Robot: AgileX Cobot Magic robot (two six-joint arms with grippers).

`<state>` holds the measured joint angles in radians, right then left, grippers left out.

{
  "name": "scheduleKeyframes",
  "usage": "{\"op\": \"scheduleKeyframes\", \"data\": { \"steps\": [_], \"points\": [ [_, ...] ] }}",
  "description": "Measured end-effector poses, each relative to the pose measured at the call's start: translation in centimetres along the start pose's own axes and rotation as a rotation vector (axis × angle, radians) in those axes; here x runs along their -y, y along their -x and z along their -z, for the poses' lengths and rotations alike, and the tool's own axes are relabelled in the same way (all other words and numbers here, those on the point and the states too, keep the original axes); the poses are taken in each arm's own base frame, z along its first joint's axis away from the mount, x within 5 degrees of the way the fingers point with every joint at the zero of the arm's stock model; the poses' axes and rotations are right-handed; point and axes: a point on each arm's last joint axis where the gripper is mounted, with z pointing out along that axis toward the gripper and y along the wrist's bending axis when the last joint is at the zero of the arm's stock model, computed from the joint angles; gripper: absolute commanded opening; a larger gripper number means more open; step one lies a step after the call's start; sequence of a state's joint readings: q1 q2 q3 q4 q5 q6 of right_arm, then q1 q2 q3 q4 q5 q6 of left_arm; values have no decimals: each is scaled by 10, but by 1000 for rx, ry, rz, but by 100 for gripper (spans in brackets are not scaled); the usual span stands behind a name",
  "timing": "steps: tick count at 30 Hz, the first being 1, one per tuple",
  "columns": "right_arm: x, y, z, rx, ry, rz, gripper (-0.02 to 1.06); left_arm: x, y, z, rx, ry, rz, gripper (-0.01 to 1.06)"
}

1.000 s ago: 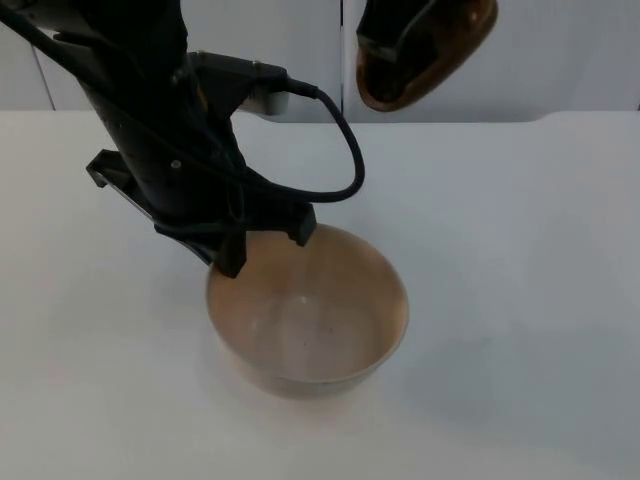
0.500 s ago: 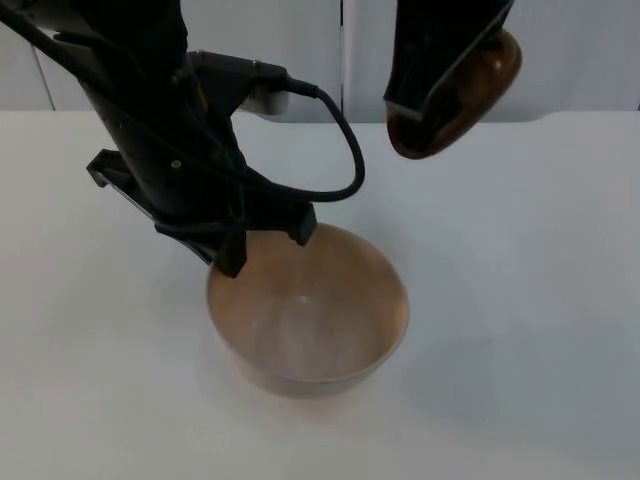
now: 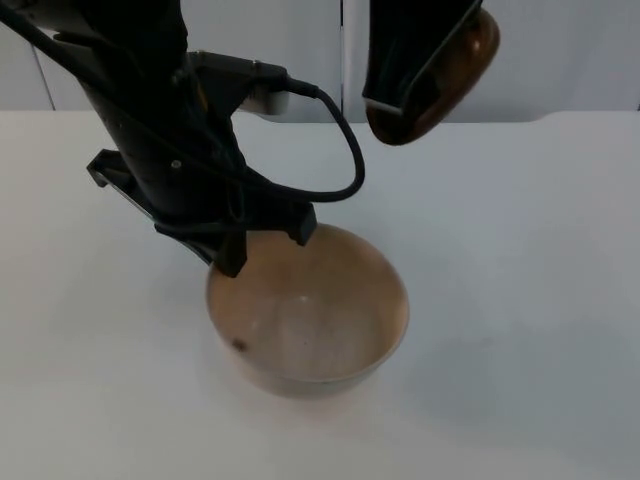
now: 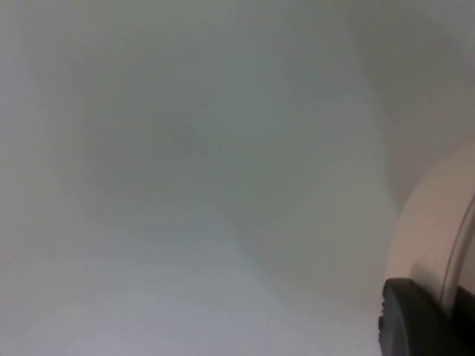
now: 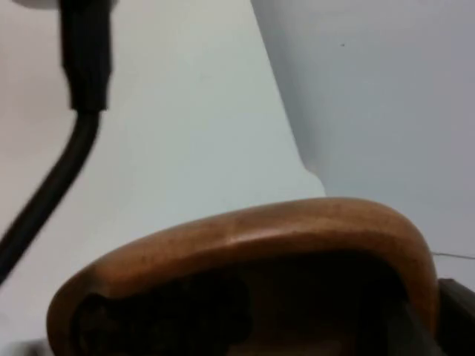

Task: Pick up the bowl with the left hand and pour the coffee beans from the cup into the bowl with the right hand.

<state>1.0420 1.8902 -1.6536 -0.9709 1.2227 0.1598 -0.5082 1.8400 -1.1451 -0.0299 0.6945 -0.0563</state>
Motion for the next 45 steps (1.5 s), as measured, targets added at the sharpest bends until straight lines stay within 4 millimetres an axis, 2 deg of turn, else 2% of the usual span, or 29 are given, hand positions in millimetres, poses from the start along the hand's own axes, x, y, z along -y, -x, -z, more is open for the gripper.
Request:
{"op": "scheduleKeyframes", "data": {
  "steps": [9,23,31,45],
  "points": [
    [0,4,6,26,-52,32,0,0,0,0,0,0,0,0],
    [-5,0,2,12,-81,72,0,0,0,0,-2,0,0,0],
    [-10,6,11,48,-114,99,0,0,0,0,0,0,0,0],
    [-12,7,15,61,-139,124,0,0,0,0,0,0,0,0]
  ]
}}
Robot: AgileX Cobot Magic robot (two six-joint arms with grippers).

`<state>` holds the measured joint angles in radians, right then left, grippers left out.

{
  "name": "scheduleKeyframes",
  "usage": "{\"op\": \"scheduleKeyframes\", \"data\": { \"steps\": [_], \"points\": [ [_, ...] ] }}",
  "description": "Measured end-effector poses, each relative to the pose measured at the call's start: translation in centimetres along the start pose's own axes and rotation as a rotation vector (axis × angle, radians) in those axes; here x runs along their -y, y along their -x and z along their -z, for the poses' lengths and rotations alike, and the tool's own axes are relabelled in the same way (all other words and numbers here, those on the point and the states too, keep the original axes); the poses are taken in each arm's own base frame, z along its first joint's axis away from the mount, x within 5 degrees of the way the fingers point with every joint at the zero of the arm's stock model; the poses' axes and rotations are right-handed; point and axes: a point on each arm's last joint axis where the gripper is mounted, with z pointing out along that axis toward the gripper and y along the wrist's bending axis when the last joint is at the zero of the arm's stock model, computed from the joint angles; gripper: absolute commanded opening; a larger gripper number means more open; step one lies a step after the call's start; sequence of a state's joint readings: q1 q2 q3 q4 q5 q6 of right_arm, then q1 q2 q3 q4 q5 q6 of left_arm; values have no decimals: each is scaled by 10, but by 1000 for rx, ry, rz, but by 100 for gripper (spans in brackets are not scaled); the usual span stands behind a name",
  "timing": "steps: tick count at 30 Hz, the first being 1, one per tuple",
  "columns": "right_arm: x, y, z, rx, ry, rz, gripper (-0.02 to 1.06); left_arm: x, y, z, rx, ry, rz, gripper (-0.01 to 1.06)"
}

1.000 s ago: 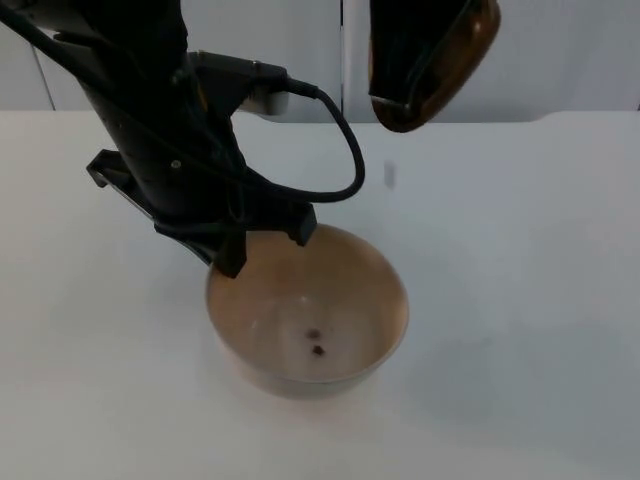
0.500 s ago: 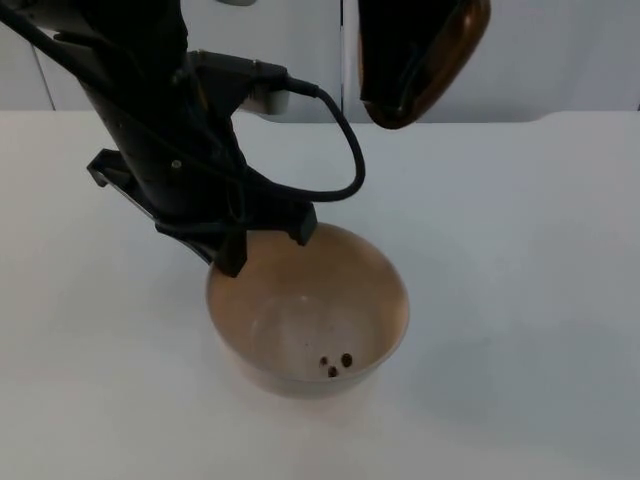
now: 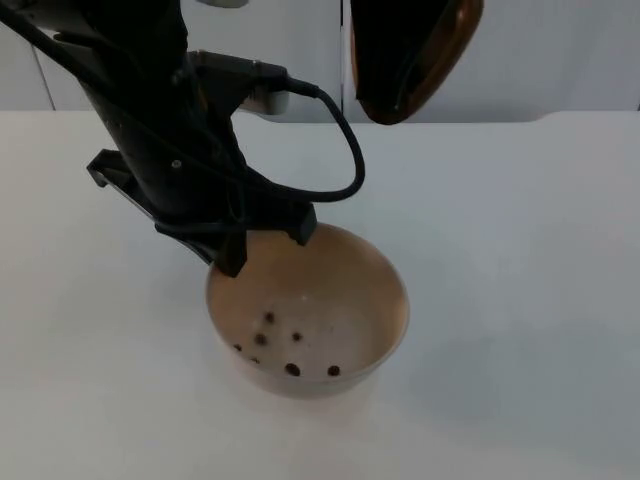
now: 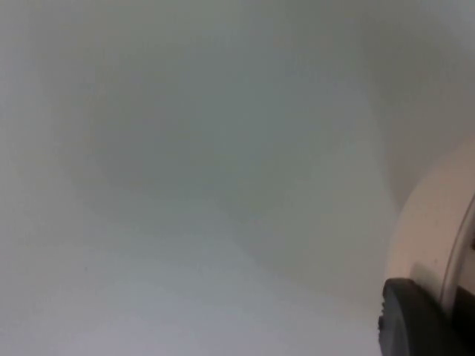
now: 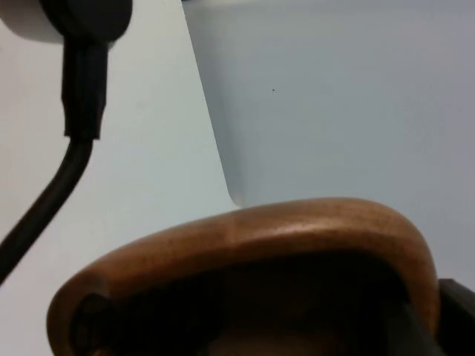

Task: Pick up the bowl with the left hand and pour the coffee beans from the cup into the bowl with the right hand.

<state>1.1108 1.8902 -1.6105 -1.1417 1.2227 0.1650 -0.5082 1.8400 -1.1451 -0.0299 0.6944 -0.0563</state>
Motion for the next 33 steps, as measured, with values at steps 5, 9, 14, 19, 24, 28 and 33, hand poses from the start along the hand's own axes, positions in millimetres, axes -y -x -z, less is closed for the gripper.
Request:
{"op": "scheduleKeyframes", "data": {
  "steps": [5,9,14,19,24,28,33],
  "points": [
    [0,0,0,0,-13,9,0,0,0,0,0,0,0,0],
    [-9,-4,-5,-16,-28,60,0,0,0,0,0,0,0,0],
    [-14,-7,-8,-24,-35,49,0,0,0,0,0,0,0,0],
    [-13,-6,-8,-20,-49,28,0,0,0,0,0,0,0,0],
    [-13,-2,0,11,-84,34,0,0,0,0,0,0,0,0],
    [-14,-1,1,15,-84,31,0,0,0,0,0,0,0,0],
    [-14,-1,1,15,-84,23,0,0,0,0,0,0,0,0]
  ]
}}
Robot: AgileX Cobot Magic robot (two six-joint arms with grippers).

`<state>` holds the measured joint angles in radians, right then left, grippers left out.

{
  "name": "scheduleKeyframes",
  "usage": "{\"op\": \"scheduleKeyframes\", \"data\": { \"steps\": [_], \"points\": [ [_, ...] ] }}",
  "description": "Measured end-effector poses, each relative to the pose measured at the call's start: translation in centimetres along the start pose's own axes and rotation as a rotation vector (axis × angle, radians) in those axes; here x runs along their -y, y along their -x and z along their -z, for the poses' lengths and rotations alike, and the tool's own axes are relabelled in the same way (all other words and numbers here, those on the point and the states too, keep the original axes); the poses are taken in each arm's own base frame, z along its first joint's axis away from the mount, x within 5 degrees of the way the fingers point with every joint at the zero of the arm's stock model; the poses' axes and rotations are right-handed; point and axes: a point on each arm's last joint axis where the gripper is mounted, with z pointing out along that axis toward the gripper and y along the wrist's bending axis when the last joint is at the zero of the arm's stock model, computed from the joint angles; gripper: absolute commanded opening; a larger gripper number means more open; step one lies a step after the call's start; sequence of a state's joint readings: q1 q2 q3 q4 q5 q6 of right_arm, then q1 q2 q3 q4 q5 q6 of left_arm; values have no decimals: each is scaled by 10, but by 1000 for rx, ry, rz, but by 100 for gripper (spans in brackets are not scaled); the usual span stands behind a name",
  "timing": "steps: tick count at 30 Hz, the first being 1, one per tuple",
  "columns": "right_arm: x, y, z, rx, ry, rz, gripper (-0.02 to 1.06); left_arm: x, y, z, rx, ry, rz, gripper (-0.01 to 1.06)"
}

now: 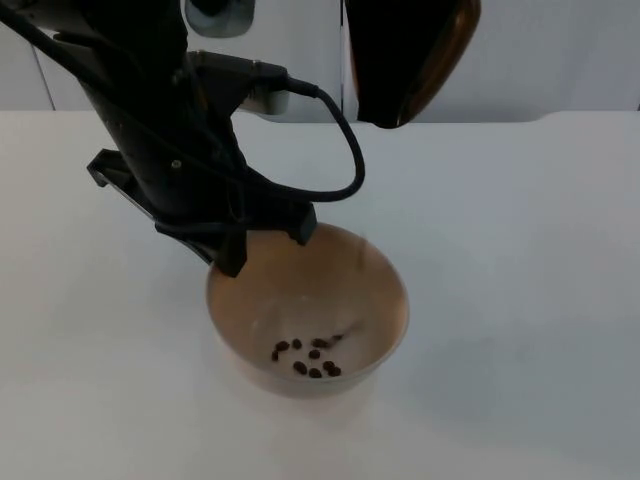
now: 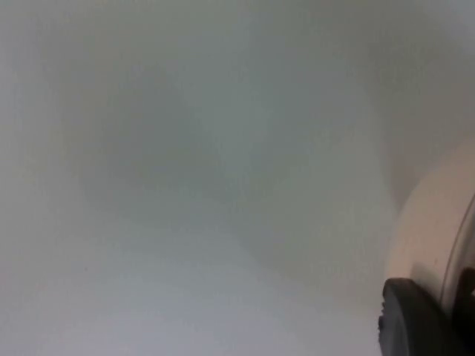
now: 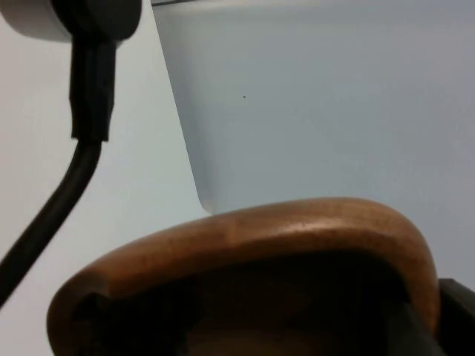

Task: Pick up the bowl with the left hand and pour the coffee beans from the cup into the bowl with the right hand.

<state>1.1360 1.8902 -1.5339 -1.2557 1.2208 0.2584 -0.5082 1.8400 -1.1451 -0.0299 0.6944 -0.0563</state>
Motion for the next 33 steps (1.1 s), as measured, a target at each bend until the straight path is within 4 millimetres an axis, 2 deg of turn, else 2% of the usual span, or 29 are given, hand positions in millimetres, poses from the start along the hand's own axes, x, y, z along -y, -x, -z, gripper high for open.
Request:
{"op": "scheduleKeyframes", "data": {
  "steps": [21,24,33],
  "points": [
    [-3,-2,-1,-15,38,-53,0,0,0,0,0,0,0,0],
    [-3,-6,-8,-46,91,-91,0,0,0,0,0,0,0,0],
    [16,-18,-31,-137,231,-267,0,0,0,0,0,0,0,0]
  ]
}}
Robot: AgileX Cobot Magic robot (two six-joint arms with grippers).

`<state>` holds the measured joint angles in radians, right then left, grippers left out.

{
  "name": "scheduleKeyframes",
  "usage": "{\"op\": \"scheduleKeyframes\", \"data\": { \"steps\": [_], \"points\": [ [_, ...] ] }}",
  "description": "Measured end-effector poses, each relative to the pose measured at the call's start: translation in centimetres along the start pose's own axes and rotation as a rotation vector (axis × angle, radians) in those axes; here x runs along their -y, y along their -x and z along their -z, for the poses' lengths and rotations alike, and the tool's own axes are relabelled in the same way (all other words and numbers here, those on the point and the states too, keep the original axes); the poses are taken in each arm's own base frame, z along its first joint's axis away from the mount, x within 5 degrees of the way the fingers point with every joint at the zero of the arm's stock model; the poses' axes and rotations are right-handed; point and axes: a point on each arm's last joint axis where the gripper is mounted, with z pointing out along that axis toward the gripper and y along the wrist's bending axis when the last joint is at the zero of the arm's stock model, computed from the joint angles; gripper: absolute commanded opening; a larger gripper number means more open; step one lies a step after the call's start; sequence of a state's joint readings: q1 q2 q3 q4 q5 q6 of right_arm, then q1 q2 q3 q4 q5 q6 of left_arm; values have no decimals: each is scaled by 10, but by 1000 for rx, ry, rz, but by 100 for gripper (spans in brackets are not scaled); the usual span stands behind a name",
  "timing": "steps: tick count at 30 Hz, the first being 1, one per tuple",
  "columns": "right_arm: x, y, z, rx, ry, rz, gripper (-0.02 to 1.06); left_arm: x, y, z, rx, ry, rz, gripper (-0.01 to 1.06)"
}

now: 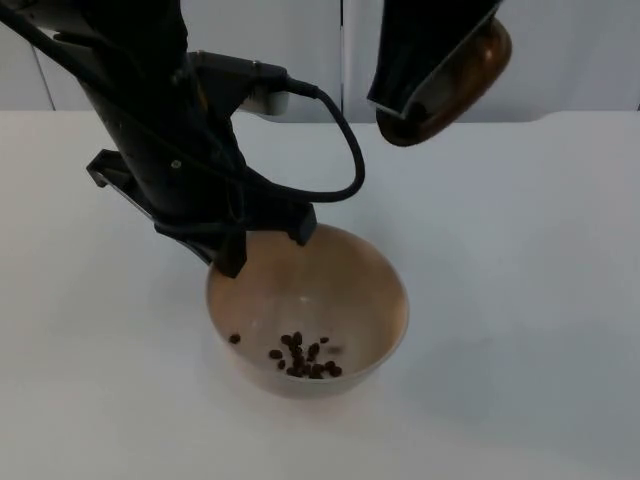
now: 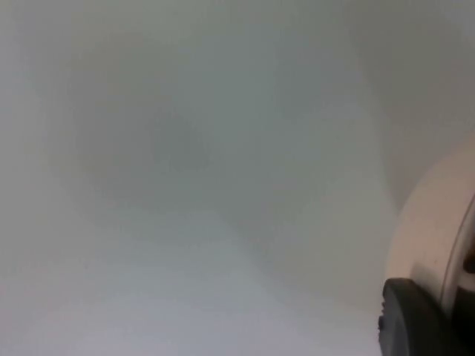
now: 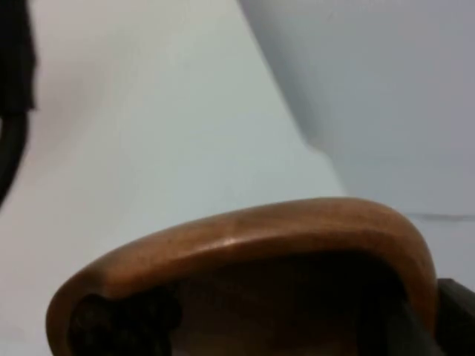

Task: Pick up the bowl with the left hand and pour the coffee beans from the cup into the bowl with the right hand.

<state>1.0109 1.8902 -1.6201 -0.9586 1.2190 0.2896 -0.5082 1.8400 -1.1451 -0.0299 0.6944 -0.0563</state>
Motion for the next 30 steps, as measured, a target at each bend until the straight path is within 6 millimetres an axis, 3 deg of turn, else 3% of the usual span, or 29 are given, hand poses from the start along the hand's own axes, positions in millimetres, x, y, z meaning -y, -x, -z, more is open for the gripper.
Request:
{"op": "scheduleKeyframes", "data": {
  "steps": [16,25,30],
  "points": [
    [9,-9,-20,-77,246,-119,0,0,0,0,-2,0,0,0],
    [49,-29,-30,-87,471,-297,0,0,0,0,0,0,0,0],
    [58,-37,-40,-107,577,-365,0,0,0,0,0,0,0,0]
  ]
}}
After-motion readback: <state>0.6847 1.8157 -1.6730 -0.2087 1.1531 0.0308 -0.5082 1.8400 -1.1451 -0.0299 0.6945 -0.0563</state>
